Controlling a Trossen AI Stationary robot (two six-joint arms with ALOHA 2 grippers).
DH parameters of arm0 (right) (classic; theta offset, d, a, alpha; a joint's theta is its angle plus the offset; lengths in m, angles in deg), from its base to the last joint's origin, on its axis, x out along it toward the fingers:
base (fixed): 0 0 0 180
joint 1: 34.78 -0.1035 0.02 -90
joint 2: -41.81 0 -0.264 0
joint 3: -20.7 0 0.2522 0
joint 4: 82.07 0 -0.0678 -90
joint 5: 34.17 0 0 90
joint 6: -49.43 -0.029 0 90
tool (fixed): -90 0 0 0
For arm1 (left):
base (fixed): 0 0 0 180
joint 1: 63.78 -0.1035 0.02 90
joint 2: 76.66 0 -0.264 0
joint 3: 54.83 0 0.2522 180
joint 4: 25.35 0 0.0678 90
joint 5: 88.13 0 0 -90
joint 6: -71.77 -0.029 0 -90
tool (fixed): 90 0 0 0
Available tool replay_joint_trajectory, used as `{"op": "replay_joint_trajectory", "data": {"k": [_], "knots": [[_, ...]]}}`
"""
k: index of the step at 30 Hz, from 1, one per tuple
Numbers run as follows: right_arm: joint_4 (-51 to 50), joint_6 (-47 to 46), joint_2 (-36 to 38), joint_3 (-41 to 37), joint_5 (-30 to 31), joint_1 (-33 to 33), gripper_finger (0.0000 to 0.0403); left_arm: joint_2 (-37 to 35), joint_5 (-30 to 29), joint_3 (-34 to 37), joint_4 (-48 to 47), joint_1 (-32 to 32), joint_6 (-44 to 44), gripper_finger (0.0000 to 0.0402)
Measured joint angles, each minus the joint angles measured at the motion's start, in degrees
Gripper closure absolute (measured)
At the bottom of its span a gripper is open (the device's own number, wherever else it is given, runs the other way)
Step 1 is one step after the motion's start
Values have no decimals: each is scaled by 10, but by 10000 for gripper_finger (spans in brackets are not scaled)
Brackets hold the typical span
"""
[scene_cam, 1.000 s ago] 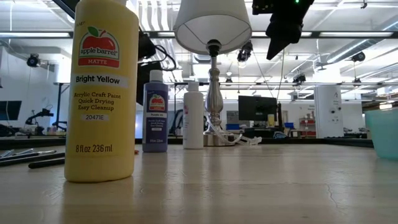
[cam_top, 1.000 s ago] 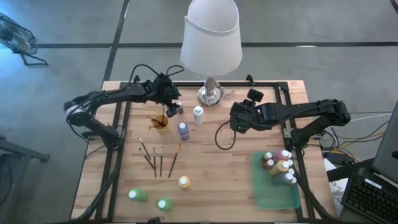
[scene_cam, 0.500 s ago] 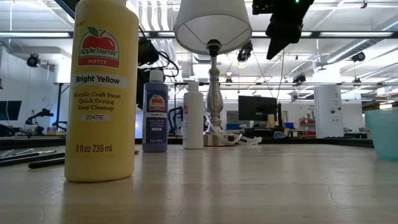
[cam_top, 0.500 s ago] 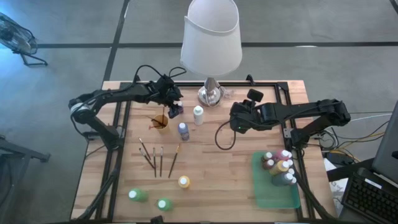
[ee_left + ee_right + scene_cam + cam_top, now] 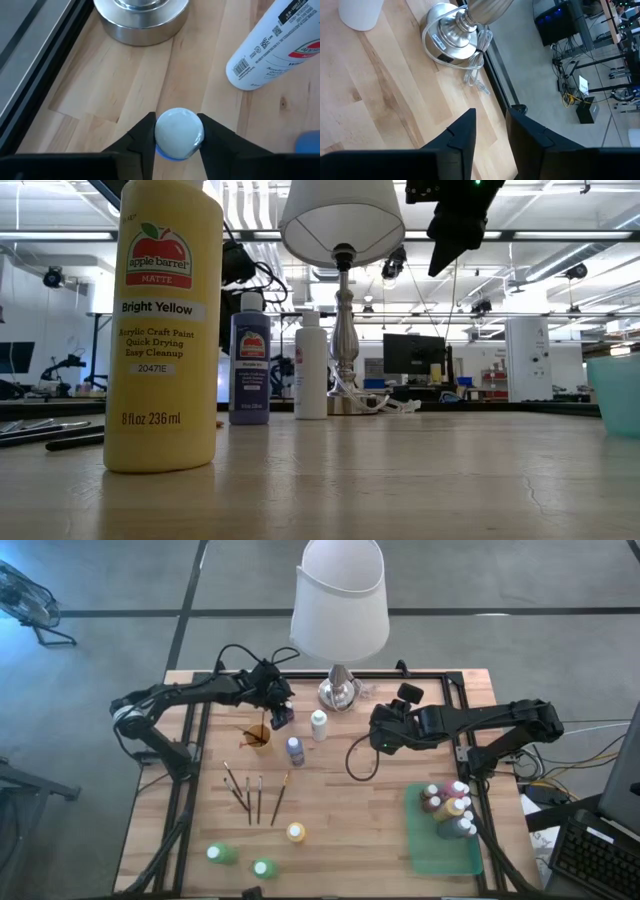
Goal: Pick & Place Paint Supplies
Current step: Put the purple paint bottle into the green bin
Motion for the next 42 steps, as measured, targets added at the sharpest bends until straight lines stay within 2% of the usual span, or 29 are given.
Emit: {"op": "replay_joint_trajectory", "data": {"k": [11, 21, 32, 37, 42], "knots": [[0, -3, 0, -1, 0, 0, 344, -2, -2, -43, -70, 0, 7, 278], [0, -13, 0, -1, 0, 0, 355, -30, -1, -119, -169, 0, 1, 278], [0, -13, 0, -1, -1, 0, 325, -142, 1, -162, -234, 5, 31, 278], [1, -13, 0, -1, -7, 0, 308, -204, 50, -174, -257, 22, 47, 278], [20, -8, 0, -1, -44, -1, 290, -258, 100, -177, -259, 56, 70, 278]]}}
